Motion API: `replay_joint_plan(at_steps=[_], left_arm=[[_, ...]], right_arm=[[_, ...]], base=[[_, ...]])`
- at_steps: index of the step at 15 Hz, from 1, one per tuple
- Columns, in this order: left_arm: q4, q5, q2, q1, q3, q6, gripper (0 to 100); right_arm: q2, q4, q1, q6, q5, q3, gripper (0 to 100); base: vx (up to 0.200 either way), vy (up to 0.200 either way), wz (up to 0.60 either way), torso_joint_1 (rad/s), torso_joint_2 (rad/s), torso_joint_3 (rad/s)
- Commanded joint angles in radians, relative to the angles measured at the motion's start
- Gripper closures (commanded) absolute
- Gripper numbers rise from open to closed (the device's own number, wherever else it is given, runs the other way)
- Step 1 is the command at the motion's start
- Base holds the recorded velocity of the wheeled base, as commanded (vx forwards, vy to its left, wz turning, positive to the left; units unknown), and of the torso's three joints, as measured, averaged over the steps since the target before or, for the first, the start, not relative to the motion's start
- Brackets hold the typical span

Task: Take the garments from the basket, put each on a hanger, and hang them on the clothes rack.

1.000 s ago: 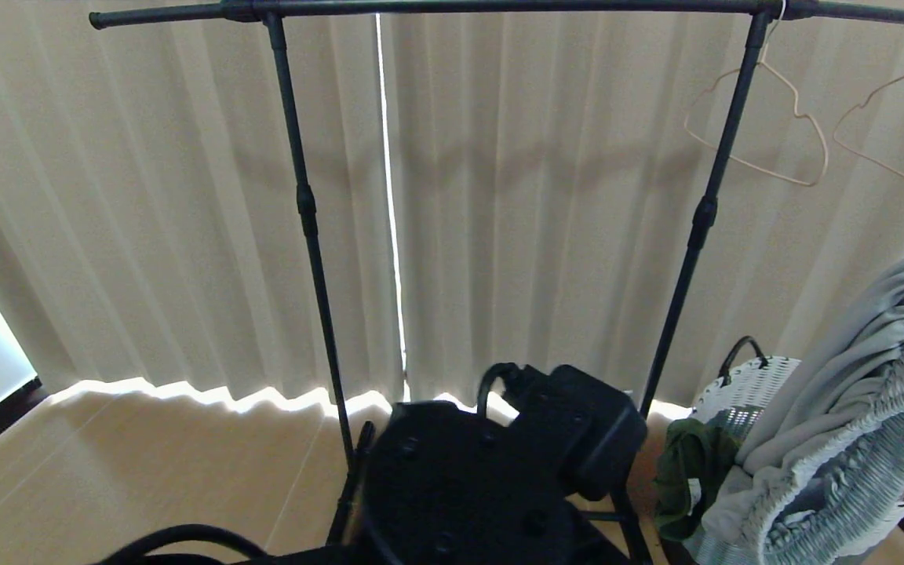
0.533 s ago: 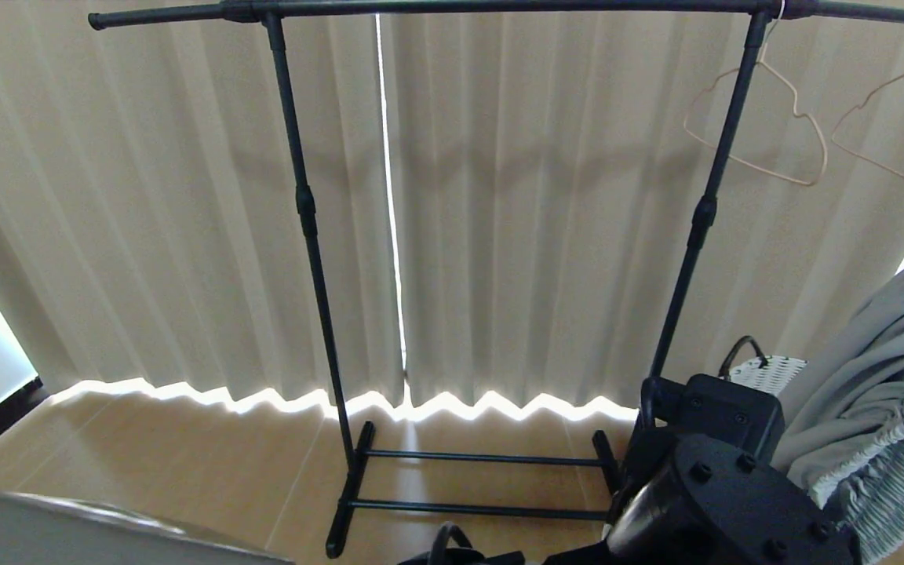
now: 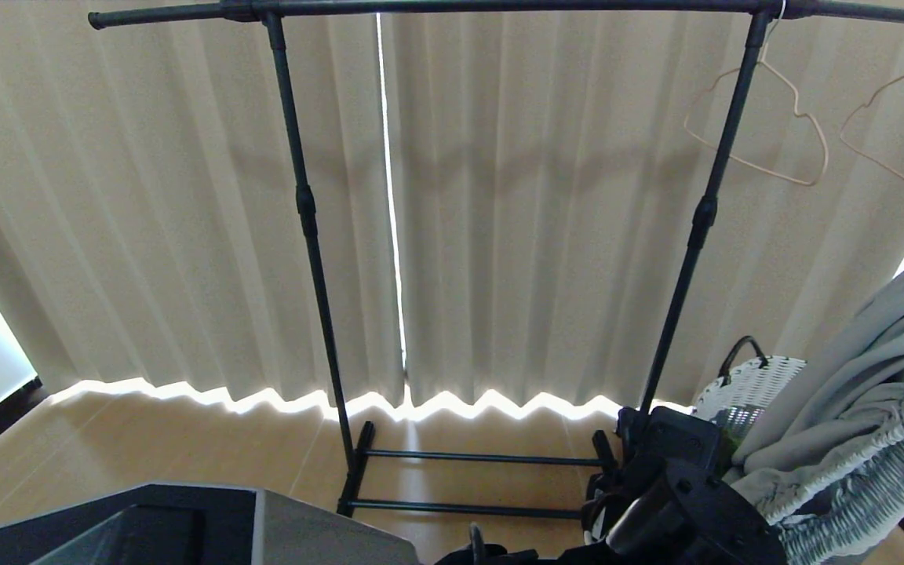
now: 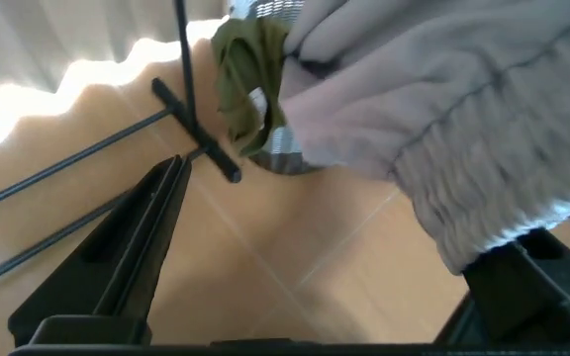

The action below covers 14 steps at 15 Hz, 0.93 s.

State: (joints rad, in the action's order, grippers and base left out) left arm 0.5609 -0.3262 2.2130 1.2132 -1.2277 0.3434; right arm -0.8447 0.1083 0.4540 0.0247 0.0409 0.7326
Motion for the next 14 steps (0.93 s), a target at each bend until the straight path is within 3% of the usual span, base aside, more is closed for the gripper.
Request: replay_joint_plan(at_steps=[1,2,5,7,9,12,14], left_arm=[[-0.001,-0.008,-0.004,0.002,0.013,0.000,0],[-0.002,-0.008,-0.029,0.005,0.050,-0.003,100],[0.008,-0.016,-0.127,0.019,0.157,-0.001,100],[0.008,-0.007,-0.331,0.035,0.344,-0.006,100],[0.005,0.010,-0.503,0.037,0.455,-0.024,100],[-0.007,0.030,-0.731,-0.003,0.563,-0.107,100],[-0.081,0.082,-0.869,-0.058,0.579,-0.165,100]], right_arm=[[-0.007,0.001,0.000,0.000,-0.001,-0.001,100],[-0.008,-0.001,0.000,0.000,0.001,-0.001,100],[-0.020,-0.002,0.000,0.000,0.001,-0.002,100],[-0.054,-0.002,0.000,0.000,-0.006,-0.005,100],[-0.088,-0.001,0.000,0.000,-0.041,-0.009,100],[-0.160,0.010,0.003,0.000,-0.070,0.002,100],[-0.205,0.011,0.015,0.000,-0.072,0.028,100]], base=[[0.000,0.000,0.00,0.000,0.00,0.000],[0.000,0.000,0.00,0.000,0.00,0.000],[0.000,0.000,0.00,0.000,0.00,0.000],[0.000,0.000,0.00,0.000,0.00,0.000],[0.000,0.000,0.00,0.000,0.00,0.000],[0.000,0.000,0.00,0.000,0.00,0.000],[0.000,0.000,0.00,0.000,0.00,0.000]])
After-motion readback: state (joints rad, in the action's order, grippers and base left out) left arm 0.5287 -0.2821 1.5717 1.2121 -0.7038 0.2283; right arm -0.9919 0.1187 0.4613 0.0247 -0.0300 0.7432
